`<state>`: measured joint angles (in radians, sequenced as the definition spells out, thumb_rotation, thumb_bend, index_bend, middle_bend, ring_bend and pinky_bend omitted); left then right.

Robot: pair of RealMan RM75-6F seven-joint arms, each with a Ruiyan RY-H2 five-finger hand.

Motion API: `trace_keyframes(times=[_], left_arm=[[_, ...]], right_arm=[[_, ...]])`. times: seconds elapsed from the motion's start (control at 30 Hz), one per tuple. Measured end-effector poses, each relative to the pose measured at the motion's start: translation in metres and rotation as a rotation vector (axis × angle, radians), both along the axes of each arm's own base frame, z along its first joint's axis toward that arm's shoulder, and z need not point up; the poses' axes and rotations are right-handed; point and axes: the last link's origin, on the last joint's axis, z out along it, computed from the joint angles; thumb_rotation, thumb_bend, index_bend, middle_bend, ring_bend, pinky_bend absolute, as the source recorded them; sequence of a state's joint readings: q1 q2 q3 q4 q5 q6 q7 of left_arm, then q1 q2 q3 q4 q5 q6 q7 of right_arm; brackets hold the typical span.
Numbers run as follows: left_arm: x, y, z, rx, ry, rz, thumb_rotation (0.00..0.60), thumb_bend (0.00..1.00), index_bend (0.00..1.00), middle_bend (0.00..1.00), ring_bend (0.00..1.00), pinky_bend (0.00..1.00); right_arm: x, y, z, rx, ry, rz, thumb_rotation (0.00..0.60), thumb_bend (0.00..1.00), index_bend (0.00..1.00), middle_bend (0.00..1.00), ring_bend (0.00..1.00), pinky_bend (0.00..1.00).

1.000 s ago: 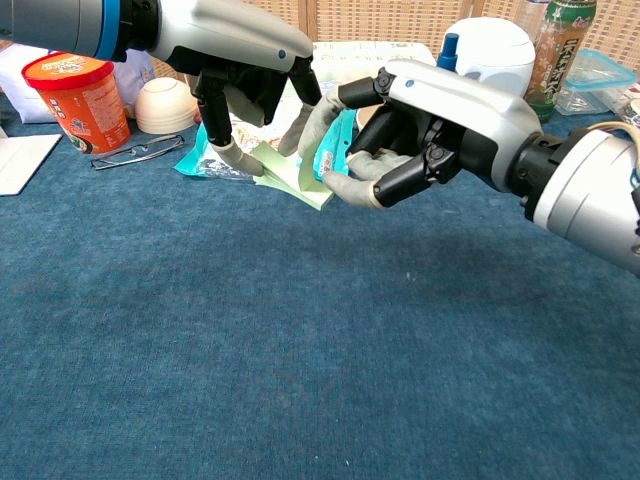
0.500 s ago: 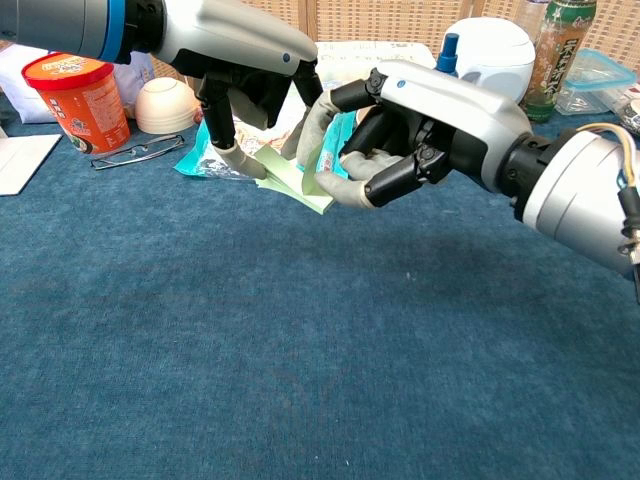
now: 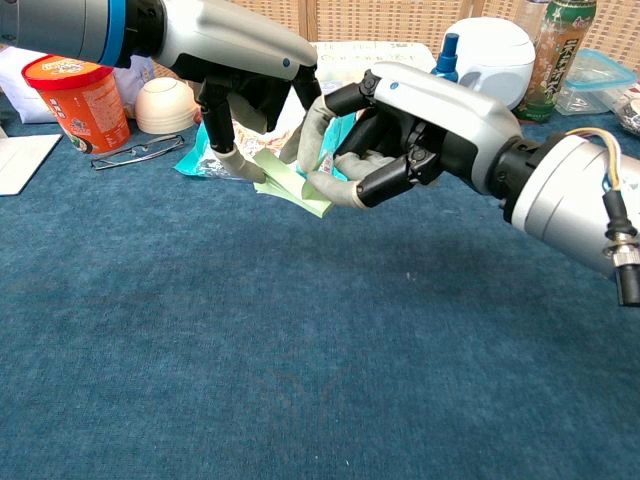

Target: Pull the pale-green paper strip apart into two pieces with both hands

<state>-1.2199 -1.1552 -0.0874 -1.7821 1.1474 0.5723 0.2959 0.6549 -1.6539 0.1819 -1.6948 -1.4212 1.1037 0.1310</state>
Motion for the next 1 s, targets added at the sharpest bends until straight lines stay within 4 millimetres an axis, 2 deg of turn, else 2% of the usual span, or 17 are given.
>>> trace_keyframes(times=[0.5,1.0], left_arm=[[0.0001,-0.0006,-0.0011,-0.003,0.001,0.000,0.600,0.35,0.74,1.00,1.00,1.00],[-0.0075,0.0007,-0.0004,-0.001,0.015,0.014,0.600,0.35,0.74,1.00,1.00,1.00]], right_arm=[[0.0013,-0.0013,-0.0008,0.004,-0.012,-0.005,0.600,0.44,0.60,0.98,1.00,1.00],[0.0006,-0.0011,-0.0012,0.015,-0.010,-0.009,0.600,0.47,0.73,1.00,1.00,1.00]])
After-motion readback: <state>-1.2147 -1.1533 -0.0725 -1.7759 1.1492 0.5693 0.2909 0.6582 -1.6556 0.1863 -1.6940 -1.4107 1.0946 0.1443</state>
